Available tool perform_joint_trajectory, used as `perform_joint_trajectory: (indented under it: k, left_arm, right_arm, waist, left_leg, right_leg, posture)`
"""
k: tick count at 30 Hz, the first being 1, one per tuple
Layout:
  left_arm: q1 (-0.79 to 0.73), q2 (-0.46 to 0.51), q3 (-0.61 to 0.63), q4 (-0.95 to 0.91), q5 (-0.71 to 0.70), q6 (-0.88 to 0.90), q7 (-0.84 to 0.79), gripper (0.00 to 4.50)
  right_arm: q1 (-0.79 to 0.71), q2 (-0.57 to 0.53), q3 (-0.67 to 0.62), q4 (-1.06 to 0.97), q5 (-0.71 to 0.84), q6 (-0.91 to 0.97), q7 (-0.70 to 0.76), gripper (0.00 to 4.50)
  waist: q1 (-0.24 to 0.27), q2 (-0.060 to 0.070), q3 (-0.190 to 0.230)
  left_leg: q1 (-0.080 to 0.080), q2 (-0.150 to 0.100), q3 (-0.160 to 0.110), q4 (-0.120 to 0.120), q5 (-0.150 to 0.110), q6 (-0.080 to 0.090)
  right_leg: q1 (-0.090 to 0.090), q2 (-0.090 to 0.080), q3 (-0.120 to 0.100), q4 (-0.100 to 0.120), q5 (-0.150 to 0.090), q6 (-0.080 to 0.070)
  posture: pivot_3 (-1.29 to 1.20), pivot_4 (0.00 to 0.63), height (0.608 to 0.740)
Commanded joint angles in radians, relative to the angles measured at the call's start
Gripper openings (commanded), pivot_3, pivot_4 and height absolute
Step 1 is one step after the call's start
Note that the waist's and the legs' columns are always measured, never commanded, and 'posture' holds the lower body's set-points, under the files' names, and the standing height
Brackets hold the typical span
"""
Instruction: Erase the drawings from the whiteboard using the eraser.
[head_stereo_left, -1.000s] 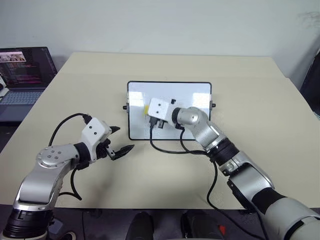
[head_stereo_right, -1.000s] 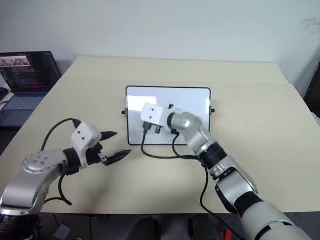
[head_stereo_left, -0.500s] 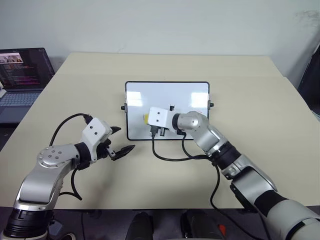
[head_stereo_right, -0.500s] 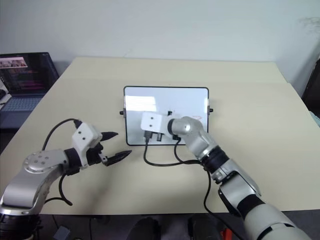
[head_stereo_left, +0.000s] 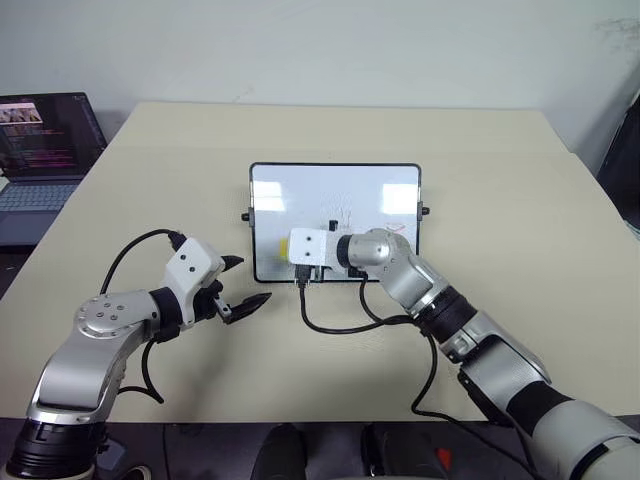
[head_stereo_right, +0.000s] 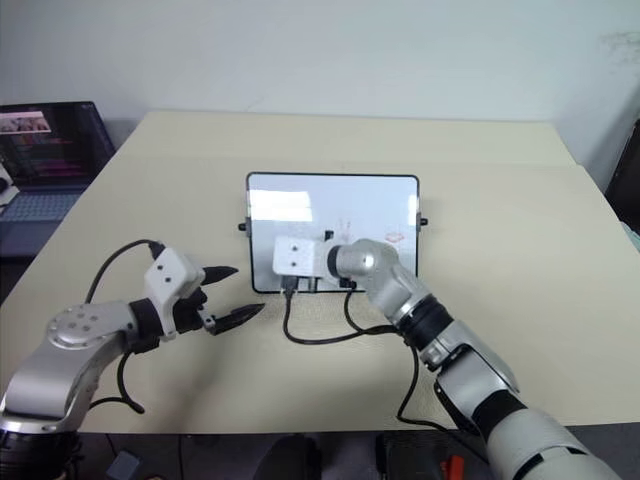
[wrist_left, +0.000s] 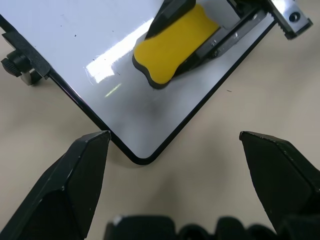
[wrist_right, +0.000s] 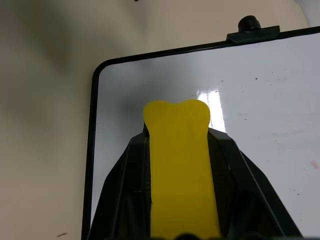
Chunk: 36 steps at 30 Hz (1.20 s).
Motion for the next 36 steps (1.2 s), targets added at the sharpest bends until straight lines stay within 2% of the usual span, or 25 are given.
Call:
perform_joint_trajectory:
  k: [1,3,8,10,12,16,20,23,28,36]
  left_arm:
    - [-0.003,0.002,0.012,-0.034,-0.007,-0.019,0.003,4.50]
    - [-0.003,0.001,0.008,-0.035,-0.009,-0.021,0.000,4.50]
    - [-0.011,-0.001,0.004,-0.035,-0.012,-0.021,-0.007,4.50]
    - [-0.013,-0.002,0.004,-0.038,-0.014,-0.025,-0.012,4.50]
    - [-0.022,-0.008,0.000,-0.036,-0.015,-0.033,-0.012,4.50]
    - [-0.040,-0.034,0.006,-0.053,-0.047,-0.042,-0.018,4.50]
    - [-0.065,-0.040,-0.003,-0.066,-0.068,-0.047,-0.032,4.50]
    - [-0.097,-0.040,-0.019,-0.058,-0.072,-0.047,-0.039,4.50]
    - [-0.136,-0.041,-0.058,-0.023,-0.055,-0.055,-0.052,4.50]
    - [-0.209,-0.065,-0.107,0.042,-0.038,-0.066,-0.057,4.50]
  right_arm:
    - [-0.040,0.014,-0.061,0.046,-0.030,-0.007,-0.137,1.19]
    - [-0.055,0.015,-0.075,0.061,-0.027,-0.012,-0.169,1.19]
    - [-0.009,-0.006,-0.054,0.015,0.004,0.019,-0.058,1.19]
    - [0.020,0.012,-0.097,-0.053,0.051,0.039,-0.063,1.19]
    - [0.065,0.035,-0.162,-0.168,0.130,0.099,-0.050,1.19]
    - [0.206,-0.004,-0.237,-0.488,0.246,0.276,0.020,1.19]
    - [0.387,-0.096,-0.312,-0.792,0.344,0.465,0.048,1.17]
    - [0.515,-0.180,-0.371,-0.926,0.358,0.537,0.023,1.17]
    - [0.648,-0.237,-0.424,-0.992,0.354,0.565,-0.049,1.17]
    - [0.732,-0.247,-0.440,-1.051,0.376,0.592,-0.121,1.17]
  waist:
    - [-0.001,0.000,0.000]
    - [-0.001,0.000,0.000]
    - [0.005,0.000,0.000]
    - [0.005,0.000,0.000]
    - [0.005,0.000,0.000]
    - [0.007,0.000,0.000]
    - [0.009,0.000,0.000]
    - [0.010,0.000,0.001]
    - [-0.003,0.000,0.001]
    - [-0.004,0.000,0.001]
  left_leg:
    - [0.000,0.000,0.000,0.000,0.000,0.000]
    - [0.000,0.000,0.000,0.000,0.000,0.000]
    - [-0.001,0.000,0.000,0.000,0.000,0.000]
    - [-0.001,0.000,0.000,0.000,0.000,0.000]
    - [-0.002,0.000,0.000,-0.001,0.000,0.000]
    - [-0.005,0.000,-0.002,-0.001,0.000,0.000]
    - [-0.007,0.000,-0.002,-0.001,-0.001,-0.001]
    - [-0.006,-0.001,-0.002,0.000,-0.001,-0.001]
    - [-0.004,0.000,0.000,-0.001,-0.001,-0.001]
    - [-0.004,-0.001,0.000,-0.001,-0.001,-0.001]
  right_leg:
    - [0.000,0.000,0.000,0.000,0.000,0.000]
    - [0.000,0.000,0.000,0.001,0.000,0.000]
    - [0.000,0.000,0.000,0.000,0.000,0.000]
    - [0.000,0.000,0.000,-0.001,0.000,0.000]
    - [0.000,0.000,0.000,-0.002,0.000,0.000]
    - [-0.002,0.000,-0.001,-0.003,0.000,0.000]
    - [-0.002,-0.001,-0.002,-0.005,0.000,0.000]
    - [-0.002,-0.001,-0.002,-0.004,0.000,0.000]
    - [-0.002,0.001,0.000,-0.003,0.000,0.001]
    - [-0.002,0.002,0.001,-0.003,-0.003,0.004]
  posture:
    - [0.00,0.150,0.740]
    - [0.00,0.150,0.740]
    - [0.00,0.150,0.740]
    - [0.00,0.150,0.740]
    - [0.00,0.150,0.740]
    - [0.00,0.150,0.740]
    - [0.00,0.150,0.740]
    - [0.00,0.150,0.740]
    - [0.00,0.150,0.740]
    - [0.00,0.150,0.740]
